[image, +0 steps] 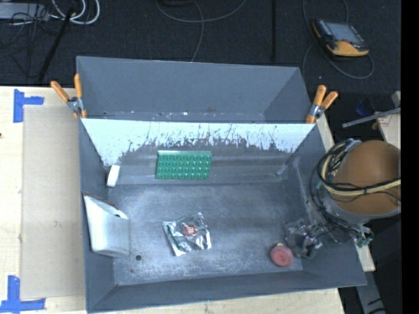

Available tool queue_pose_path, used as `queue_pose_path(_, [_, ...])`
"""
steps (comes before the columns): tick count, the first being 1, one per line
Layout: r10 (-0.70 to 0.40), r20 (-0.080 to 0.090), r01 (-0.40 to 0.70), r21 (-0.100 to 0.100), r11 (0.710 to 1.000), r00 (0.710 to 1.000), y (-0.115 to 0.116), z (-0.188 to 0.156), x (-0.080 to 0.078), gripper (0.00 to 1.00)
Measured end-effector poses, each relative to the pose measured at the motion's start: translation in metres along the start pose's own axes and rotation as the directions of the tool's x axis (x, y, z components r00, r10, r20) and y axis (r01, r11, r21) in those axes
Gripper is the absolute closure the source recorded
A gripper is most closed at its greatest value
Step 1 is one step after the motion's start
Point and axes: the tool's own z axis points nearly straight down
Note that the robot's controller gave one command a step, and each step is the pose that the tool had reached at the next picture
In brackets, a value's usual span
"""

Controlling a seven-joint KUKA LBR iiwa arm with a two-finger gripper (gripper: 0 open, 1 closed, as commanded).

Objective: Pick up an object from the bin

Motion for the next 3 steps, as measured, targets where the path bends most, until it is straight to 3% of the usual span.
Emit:
queue_pose_path(1, [-0.002, 0.006, 0.002, -0.004, 1.0, 1.0, 0.003, 0.0, -0.003, 0.0])
queue_pose_path(2, [-0.152, 0.016, 0.152, 0.015, 0.988, 0.988, 0.059, -0.001, -0.008, 0.0])
queue_pose_path(3, [-0.154, 0.001, 0.154, 0.001, 0.988, 0.988, 0.062, 0.003, -0.003, 1.0])
